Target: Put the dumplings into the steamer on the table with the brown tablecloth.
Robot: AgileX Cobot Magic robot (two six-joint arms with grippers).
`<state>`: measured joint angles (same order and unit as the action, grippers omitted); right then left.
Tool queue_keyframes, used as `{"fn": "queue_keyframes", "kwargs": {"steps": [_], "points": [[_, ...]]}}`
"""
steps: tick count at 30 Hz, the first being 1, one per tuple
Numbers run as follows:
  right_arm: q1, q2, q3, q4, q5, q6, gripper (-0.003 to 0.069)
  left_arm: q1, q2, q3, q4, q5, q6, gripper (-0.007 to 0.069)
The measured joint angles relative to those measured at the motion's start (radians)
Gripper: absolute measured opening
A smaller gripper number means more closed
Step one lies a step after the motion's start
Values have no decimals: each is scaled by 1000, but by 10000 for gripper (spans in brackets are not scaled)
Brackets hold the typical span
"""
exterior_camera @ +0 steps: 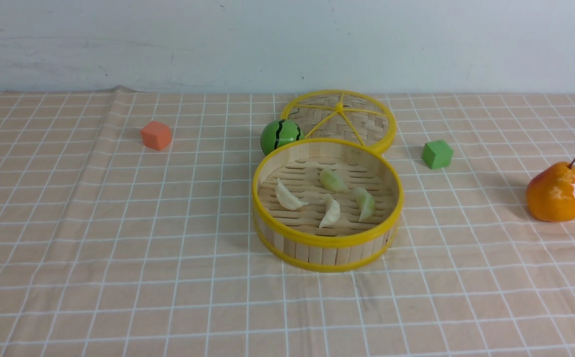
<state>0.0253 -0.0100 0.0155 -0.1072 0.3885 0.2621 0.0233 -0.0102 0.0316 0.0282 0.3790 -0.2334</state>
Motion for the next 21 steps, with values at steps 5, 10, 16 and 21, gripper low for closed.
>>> {"fn": "queue_keyframes", "kwargs": {"steps": [5,10,16,21], "points": [[0,0,0,0,0,0,84,0,0,0,0,1,0,-14],[0,0,0,0,0,0,90,0,0,0,0,1,0,-14],[0,0,0,0,0,0,97,0,0,0,0,1,0,-14],[0,0,0,0,0,0,104,0,0,0,0,1,0,-13]]}}
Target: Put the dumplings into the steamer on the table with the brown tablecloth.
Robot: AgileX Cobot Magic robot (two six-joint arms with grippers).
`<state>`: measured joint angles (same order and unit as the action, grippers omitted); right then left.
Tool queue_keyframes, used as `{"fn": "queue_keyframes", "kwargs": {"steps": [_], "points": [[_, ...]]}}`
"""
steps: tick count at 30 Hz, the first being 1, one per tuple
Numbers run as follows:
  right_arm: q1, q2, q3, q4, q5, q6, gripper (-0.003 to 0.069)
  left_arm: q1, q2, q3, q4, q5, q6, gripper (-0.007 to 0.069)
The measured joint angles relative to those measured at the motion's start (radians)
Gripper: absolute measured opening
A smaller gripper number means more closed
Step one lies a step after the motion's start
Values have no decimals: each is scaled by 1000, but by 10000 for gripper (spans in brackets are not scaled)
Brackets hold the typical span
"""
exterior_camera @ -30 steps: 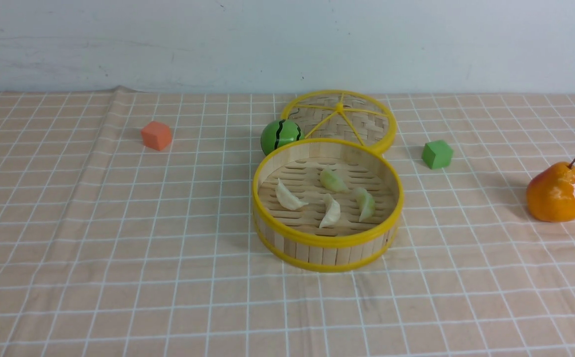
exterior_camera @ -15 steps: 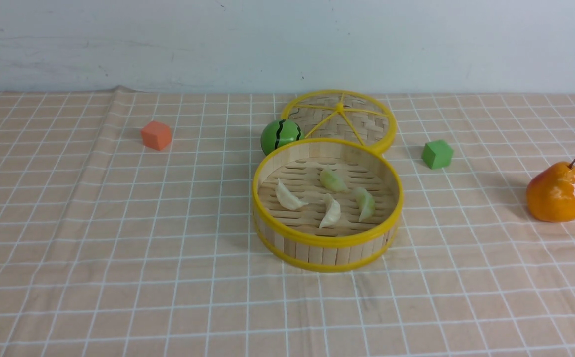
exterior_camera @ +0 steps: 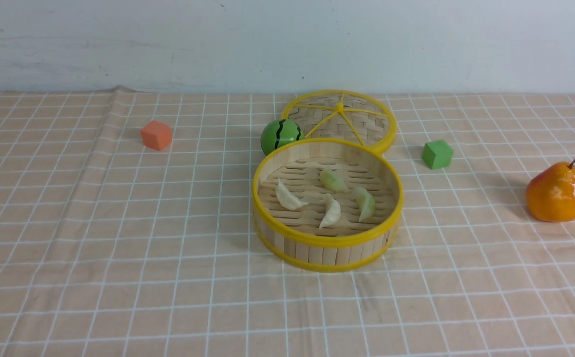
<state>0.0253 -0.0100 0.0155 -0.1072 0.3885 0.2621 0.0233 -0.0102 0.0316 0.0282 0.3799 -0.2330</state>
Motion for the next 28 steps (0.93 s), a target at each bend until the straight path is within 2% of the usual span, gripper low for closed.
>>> {"fn": "queue_keyframes", "kwargs": {"steps": [28], "points": [[0,0,0,0,0,0,136,0,0,0,0,0,0,0]]}}
